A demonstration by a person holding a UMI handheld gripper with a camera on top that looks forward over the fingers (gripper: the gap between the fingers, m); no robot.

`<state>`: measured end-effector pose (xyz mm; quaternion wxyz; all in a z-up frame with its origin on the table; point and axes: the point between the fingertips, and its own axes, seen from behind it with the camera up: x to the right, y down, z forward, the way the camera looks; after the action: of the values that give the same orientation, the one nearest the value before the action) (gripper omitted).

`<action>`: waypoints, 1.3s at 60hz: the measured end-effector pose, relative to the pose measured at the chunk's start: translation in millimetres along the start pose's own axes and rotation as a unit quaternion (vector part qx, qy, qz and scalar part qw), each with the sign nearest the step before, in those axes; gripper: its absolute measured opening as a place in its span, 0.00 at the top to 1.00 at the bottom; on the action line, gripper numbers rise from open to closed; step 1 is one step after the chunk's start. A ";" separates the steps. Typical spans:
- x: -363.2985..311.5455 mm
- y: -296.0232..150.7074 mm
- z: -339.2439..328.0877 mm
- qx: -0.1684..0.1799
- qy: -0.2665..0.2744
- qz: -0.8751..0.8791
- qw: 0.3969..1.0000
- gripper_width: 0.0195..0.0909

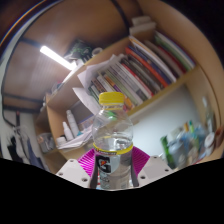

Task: Pour water

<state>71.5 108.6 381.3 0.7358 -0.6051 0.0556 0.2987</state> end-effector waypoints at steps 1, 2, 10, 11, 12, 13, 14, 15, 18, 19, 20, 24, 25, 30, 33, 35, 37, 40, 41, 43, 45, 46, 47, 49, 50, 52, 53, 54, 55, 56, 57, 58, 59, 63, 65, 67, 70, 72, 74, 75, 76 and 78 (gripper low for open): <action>8.0 -8.1 -2.2 0.010 0.008 -0.031 0.999 0.60; 17.1 -14.5 -4.2 0.018 0.016 -0.059 0.998 0.60; 119.8 -9.6 -17.2 0.010 0.079 -0.200 0.977 0.60; 133.3 -3.6 -18.0 0.002 0.087 -0.208 0.974 0.60; 146.3 2.7 -18.4 -0.007 0.093 -0.213 0.973 0.60; 159.3 9.7 -19.3 -0.016 0.099 -0.217 0.971 0.60; 173.3 16.8 -19.9 -0.023 0.102 -0.221 0.970 0.60; 185.4 23.6 -21.2 -0.031 0.107 -0.223 0.968 0.60; 219.6 44.5 -23.2 -0.046 0.115 -0.232 0.965 0.60; 227.7 49.3 -24.2 -0.053 0.116 -0.233 0.964 0.60; 234.5 54.6 -24.7 -0.058 0.115 -0.234 0.964 0.60; 257.4 78.5 -27.6 -0.079 0.110 -0.224 0.965 0.59; 262.8 84.2 -28.5 -0.085 0.109 -0.220 0.966 0.59; 286.1 107.3 -31.6 -0.106 0.111 -0.213 0.965 0.59; 295.8 116.1 -33.2 -0.114 0.113 -0.219 0.962 0.59; 301.7 120.5 -33.9 -0.117 0.114 -0.227 0.960 0.59; 305.2 123.0 -34.1 -0.117 0.117 -0.231 0.959 0.59; 305.0 126.3 -34.0 -0.117 0.109 -0.235 0.959 0.59; 305.0 127.2 -33.9 -0.117 0.107 -0.234 0.959 0.59; 305.3 130.1 -34.2 -0.120 0.104 -0.232 0.960 0.59; 305.4 133.2 -33.6 -0.121 0.102 -0.230 0.960 0.58; 305.7 134.4 -33.7 -0.122 0.101 -0.229 0.960 0.58; 305.9 135.9 -33.8 -0.124 0.100 -0.227 0.961 0.58; 306.6 139.0 -33.7 -0.127 0.098 -0.224 0.961 0.58; 306.8 141.1 -33.6 -0.129 0.097 -0.222 0.961 0.58; 307.8 146.7 -33.3 -0.135 0.095 -0.217 0.962 0.58; 308.2 149.4 -33.7 -0.140 0.094 -0.214 0.962 0.58; 309.0 152.1 -34.0 -0.144 0.094 -0.211 0.962 0.58; 310.0 155.1 -34.4 -0.148 0.094 -0.210 0.962 0.57; 309.6 156.7 -35.8 -0.149 0.093 -0.209 0.962 0.53; 307.5 154.3 -34.9 -0.142 0.089 -0.212 0.963 0.54; 307.4 154.5 -34.8 -0.140 0.086 -0.217 0.962 0.56; 308.5 155.8 -34.7 -0.140 0.083 -0.221 0.961 0.56; 307.1 156.4 -35.2 -0.137 0.078 -0.228 0.961 0.56; 307.2 156.0 -35.7 -0.138 0.078 -0.228 0.961 0.56; 307.6 156.5 -35.3 -0.139 0.078 -0.228 0.961 0.56; 307.8 156.4 -35.2 -0.139 0.079 -0.225 0.961 0.55; 307.9 156.4 -35.3 -0.139 0.079 -0.226 0.961 0.53; 307.7 156.3 -35.6 -0.140 0.079 -0.229 0.960 0.50; 307.5 156.1 -35.7 -0.140 0.079 -0.231 0.960 0.45; 307.7 156.2 -36.0 -0.140 0.079 -0.233 0.959 0.47; 308.5 156.6 -37.1 -0.143 0.081 -0.238 0.957 0.43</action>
<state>254.1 203.1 100.6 0.6846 -0.7218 -0.0743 0.0698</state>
